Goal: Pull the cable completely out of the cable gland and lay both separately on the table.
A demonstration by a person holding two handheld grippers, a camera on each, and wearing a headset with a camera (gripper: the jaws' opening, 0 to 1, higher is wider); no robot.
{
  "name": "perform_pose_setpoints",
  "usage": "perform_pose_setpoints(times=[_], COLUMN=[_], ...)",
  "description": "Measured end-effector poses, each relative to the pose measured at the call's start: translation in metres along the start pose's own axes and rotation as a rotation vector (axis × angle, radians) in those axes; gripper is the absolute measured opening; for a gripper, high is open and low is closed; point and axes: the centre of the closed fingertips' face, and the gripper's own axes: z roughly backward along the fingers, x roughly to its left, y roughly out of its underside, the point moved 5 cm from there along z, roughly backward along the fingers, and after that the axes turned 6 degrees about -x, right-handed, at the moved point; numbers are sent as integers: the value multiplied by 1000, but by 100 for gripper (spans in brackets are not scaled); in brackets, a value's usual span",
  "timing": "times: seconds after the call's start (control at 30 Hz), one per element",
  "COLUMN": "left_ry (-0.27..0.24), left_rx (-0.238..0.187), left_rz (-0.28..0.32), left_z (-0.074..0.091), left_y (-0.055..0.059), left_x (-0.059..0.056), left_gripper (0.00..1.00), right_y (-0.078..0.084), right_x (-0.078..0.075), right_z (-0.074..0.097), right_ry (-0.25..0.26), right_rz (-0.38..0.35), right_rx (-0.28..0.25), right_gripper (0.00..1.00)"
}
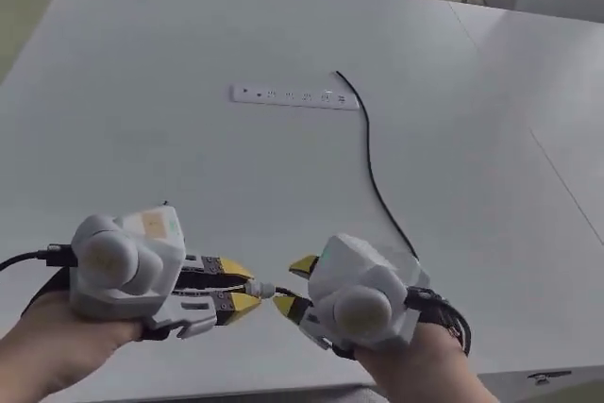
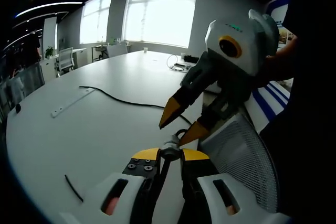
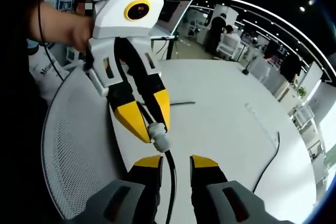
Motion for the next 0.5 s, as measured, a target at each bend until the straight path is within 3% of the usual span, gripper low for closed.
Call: perform_pose_setpoints(times=[0.07,0.5], left_ry=[1,-5], left_rx=[-1,-6], left_rz=[0,8], left_z=[0,2], left_y=[0,0], left_x=[0,-3], left_gripper=[15,15], right_y=[2,-1], right_x=[1,5], right_z=[-1,-4], right_ry=[-2,-24], right_rz=[19,114], right_rx=[21,19], right_gripper=[15,6])
